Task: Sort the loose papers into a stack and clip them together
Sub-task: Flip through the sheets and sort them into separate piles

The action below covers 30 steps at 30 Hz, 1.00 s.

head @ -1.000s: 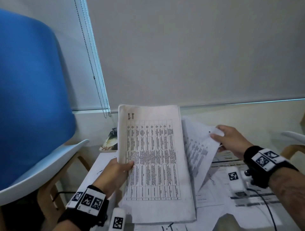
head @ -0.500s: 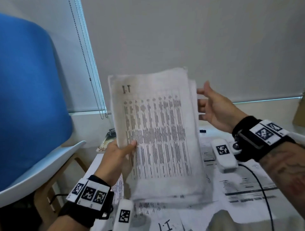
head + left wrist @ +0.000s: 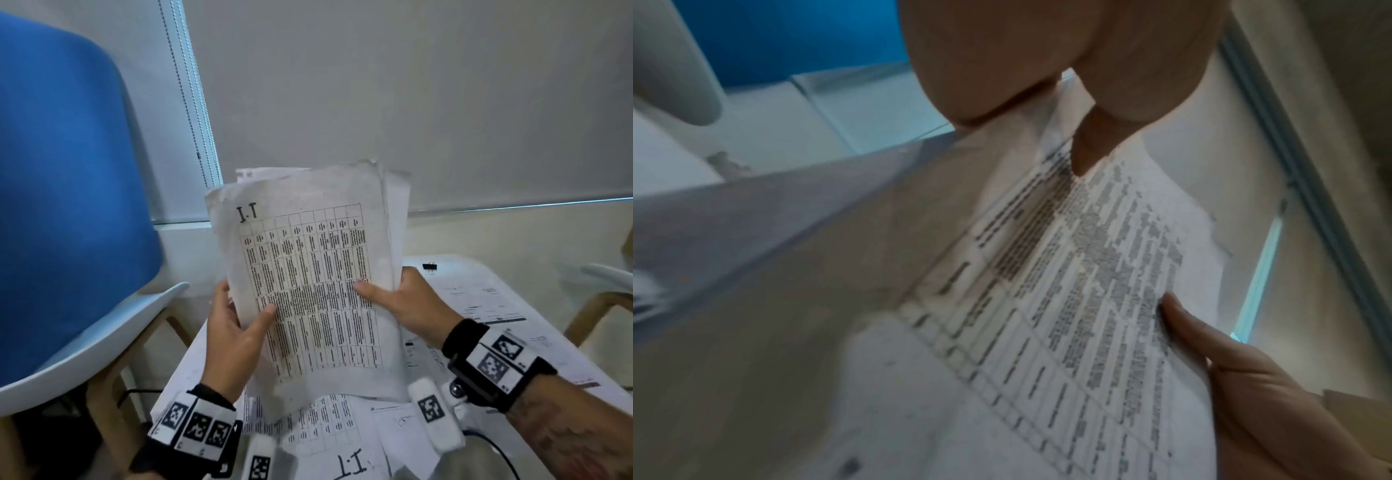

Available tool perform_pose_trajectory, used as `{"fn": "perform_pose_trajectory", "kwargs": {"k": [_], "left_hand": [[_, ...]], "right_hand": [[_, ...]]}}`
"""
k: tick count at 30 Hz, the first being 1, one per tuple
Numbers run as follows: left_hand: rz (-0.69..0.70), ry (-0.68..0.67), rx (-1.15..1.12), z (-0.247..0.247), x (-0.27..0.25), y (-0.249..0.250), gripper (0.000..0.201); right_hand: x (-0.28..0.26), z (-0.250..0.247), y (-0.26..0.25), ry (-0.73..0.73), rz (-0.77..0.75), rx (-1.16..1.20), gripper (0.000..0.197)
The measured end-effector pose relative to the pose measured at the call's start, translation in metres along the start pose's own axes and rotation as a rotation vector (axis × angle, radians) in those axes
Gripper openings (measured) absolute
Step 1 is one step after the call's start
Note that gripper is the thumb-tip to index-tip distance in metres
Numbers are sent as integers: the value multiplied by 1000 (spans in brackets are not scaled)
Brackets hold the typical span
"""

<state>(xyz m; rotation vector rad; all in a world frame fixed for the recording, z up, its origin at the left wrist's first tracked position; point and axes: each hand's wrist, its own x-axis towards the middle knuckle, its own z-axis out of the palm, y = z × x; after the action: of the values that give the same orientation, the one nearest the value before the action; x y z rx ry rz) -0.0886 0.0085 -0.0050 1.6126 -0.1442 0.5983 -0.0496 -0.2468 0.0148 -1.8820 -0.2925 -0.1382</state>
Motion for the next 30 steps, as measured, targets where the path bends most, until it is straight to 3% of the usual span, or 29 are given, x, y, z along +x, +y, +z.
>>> {"fn": "perform_pose_trajectory", "kwargs": {"k": [4, 7, 10, 12, 15, 19, 21, 24, 26, 30], "left_hand": [[-117, -57, 23, -7, -1, -14, 25], [-143, -56, -15, -8, 1, -13, 22], [-201, 17, -114, -15, 8, -7, 19], [-247, 28, -133, -26, 15, -12, 21], [-347, 33, -146, -42, 16, -31, 24], [-465, -5, -105, -48, 9, -57, 28], [-492, -6, -63, -47, 5, -66, 26], [-515, -11, -21, -43, 0, -73, 22], [-507, -11, 13, -42, -2, -75, 21], [-497, -50, -28, -45, 1, -64, 22]], "right_hand": [[0, 9, 1, -49, -27, -78, 67], [5, 9, -2, -99, -29, -78, 87], [20, -9, 2, -1, 64, 32, 60], [35, -28, 20, 104, 185, -96, 46], [48, -50, 54, 25, 457, -509, 69], [53, -44, 78, -105, 600, -849, 105], [55, -35, 83, -124, 609, -960, 97], [59, -28, 85, -114, 613, -918, 63], [61, -30, 87, -106, 606, -831, 61], [60, -50, 76, 71, 328, -588, 60]]}}
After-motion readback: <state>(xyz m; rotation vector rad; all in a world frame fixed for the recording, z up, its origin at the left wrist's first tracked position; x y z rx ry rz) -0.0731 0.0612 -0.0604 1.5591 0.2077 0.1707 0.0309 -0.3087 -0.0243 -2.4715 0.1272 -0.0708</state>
